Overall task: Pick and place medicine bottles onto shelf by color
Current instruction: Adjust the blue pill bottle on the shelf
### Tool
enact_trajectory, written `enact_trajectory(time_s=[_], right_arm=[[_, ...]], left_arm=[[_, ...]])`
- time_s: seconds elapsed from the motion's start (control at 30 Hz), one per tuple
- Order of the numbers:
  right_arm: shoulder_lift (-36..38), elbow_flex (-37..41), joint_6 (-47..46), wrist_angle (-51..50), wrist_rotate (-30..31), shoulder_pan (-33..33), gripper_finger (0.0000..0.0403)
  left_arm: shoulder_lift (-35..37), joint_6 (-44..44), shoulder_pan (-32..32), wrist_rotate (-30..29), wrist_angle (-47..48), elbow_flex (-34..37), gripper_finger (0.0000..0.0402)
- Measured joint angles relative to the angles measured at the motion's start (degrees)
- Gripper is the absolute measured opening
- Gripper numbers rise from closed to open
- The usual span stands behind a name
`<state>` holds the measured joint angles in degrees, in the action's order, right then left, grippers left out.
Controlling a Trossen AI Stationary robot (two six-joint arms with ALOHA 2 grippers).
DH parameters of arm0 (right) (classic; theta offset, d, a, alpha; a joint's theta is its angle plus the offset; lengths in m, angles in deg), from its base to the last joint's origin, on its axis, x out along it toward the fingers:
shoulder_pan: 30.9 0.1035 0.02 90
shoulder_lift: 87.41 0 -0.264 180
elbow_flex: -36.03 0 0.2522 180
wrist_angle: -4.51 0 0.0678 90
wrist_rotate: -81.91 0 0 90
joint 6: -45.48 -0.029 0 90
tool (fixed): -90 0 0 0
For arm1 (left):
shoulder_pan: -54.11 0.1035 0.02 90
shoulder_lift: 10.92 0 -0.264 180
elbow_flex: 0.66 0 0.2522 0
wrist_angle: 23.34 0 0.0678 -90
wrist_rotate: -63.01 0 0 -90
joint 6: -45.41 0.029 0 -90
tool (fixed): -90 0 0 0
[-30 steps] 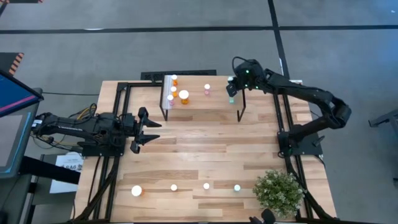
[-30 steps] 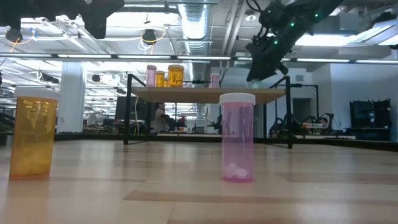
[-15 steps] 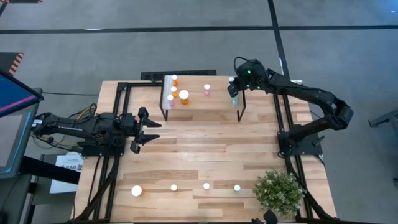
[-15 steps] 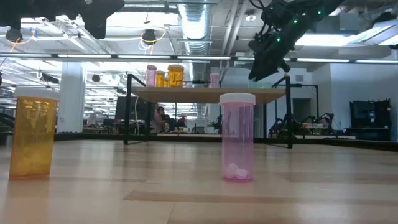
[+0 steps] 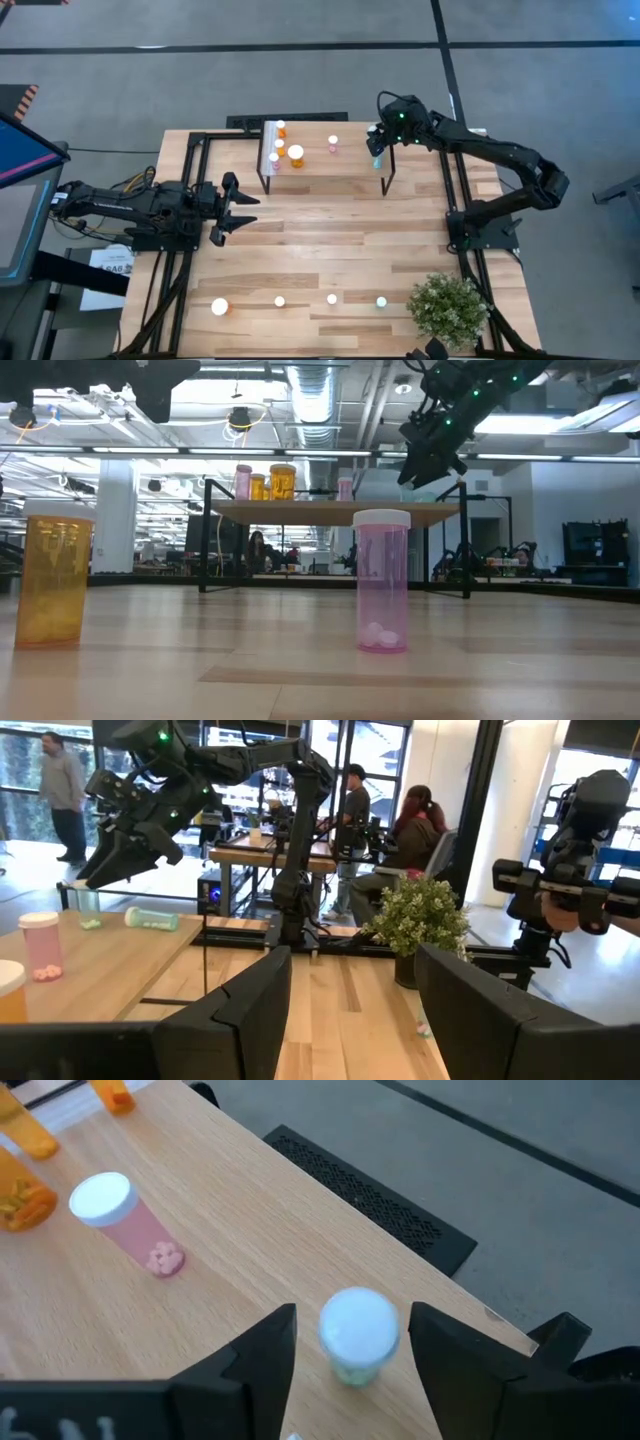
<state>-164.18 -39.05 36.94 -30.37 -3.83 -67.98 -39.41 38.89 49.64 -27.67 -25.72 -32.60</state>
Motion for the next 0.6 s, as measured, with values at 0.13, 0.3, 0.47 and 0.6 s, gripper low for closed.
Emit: enact_trajectory(time_s=[0.13,0.3,0.47,0.6], right_arm=[[0.85,-1.76,-0.3,-3.0,0.06,-0.02,0.0221],[3.62,-5.08,-1.04,-8.36,0.45,0.33,0.022],[7.38,-6.14,-4.85,-12.82,2.35,2.82,0.0219],[8.27,-6.16,-9.75,-18.26,3.47,7.19,0.0219]], left_arm=[[0.0,-0.01,0.0,0.01,0.17,0.0,0.0201],[-0.01,0.0,0.0,0.01,0.22,0.0,0.0201],[-0.01,-0.02,0.0,0.01,0.2,0.0,0.0201],[-0.01,-0.02,0.0,0.01,0.2,0.0,0.0201]])
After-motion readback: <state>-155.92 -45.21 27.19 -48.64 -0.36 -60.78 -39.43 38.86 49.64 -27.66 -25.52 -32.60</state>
